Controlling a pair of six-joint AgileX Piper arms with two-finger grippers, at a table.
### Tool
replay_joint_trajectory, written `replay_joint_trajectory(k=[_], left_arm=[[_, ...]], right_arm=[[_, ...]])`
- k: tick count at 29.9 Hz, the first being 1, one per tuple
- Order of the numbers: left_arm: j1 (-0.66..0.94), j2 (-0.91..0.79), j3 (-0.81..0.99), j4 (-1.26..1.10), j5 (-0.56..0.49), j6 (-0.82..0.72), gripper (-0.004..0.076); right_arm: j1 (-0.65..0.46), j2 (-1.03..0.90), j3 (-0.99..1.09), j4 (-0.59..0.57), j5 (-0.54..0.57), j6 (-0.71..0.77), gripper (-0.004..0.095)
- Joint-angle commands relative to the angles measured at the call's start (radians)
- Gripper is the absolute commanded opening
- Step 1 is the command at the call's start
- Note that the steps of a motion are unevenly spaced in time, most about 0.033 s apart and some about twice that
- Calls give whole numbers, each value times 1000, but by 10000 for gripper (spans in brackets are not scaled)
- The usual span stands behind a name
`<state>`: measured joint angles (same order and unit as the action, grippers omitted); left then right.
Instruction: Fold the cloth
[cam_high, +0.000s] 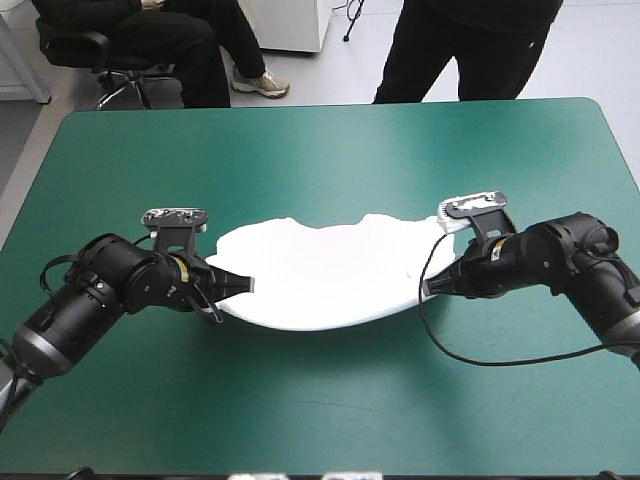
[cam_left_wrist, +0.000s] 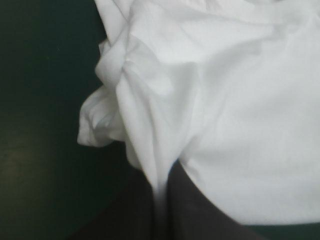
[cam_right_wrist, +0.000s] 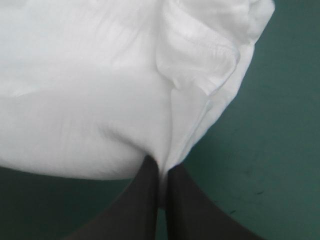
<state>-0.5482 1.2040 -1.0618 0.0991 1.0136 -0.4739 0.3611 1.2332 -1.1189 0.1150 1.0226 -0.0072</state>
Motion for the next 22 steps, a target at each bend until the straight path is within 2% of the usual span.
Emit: replay_joint_trajectory(k=[1,10,15,22], left_arm=[[0,-27,-35,77,-94,-53,-17],[0,9,-35,298,-242,-190,-17],[0,81,-35,398,-343,-243,-17],[0,195,-37,567,-396,-388,-17]], right_arm=[[0,-24,-51,-49,-98,37,-13],[0,31,-54,-186,-307,138,-13],[0,103,-54,-195,-401,144,-13],[-20,214,-54,-222,-538,179,-13]])
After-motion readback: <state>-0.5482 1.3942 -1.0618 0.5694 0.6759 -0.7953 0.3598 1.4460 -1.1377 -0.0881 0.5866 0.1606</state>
